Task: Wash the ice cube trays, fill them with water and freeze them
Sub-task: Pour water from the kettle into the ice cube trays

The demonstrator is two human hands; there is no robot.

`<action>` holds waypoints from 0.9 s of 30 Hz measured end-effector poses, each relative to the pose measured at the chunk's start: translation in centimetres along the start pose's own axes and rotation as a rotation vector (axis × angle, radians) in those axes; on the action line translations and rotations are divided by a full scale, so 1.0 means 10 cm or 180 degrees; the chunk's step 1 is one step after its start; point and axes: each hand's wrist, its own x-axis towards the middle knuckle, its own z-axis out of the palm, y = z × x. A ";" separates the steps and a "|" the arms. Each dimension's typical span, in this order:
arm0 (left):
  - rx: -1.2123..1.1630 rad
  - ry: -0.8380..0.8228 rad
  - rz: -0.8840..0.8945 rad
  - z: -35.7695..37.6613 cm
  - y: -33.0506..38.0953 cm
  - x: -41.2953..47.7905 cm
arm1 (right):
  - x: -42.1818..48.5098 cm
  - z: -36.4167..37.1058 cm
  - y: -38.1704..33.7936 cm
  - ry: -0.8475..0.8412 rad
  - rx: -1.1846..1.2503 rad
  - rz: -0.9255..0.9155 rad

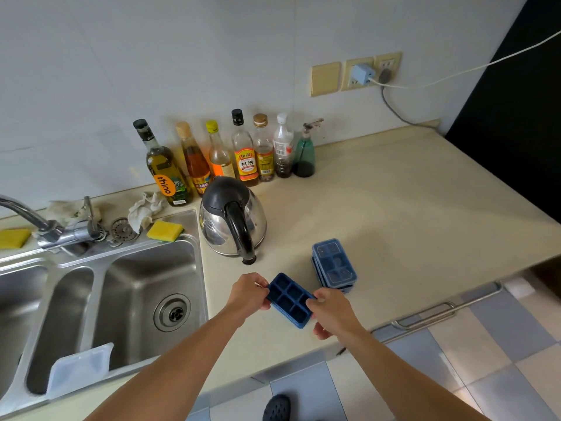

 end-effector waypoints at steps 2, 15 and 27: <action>-0.0086 0.0030 -0.0004 0.01 0.00 -0.01 | 0.00 -0.01 0.00 0.0042 0.0087 -0.0061; -0.0501 -0.0145 -0.0062 -0.42 -0.10 -0.24 | -0.03 0.22 -0.32 0.0277 0.0084 -0.0666; -0.0711 -0.0062 -0.0299 -1.58 -0.96 0.20 | 0.22 1.47 -0.99 -0.0080 -0.0150 -0.1091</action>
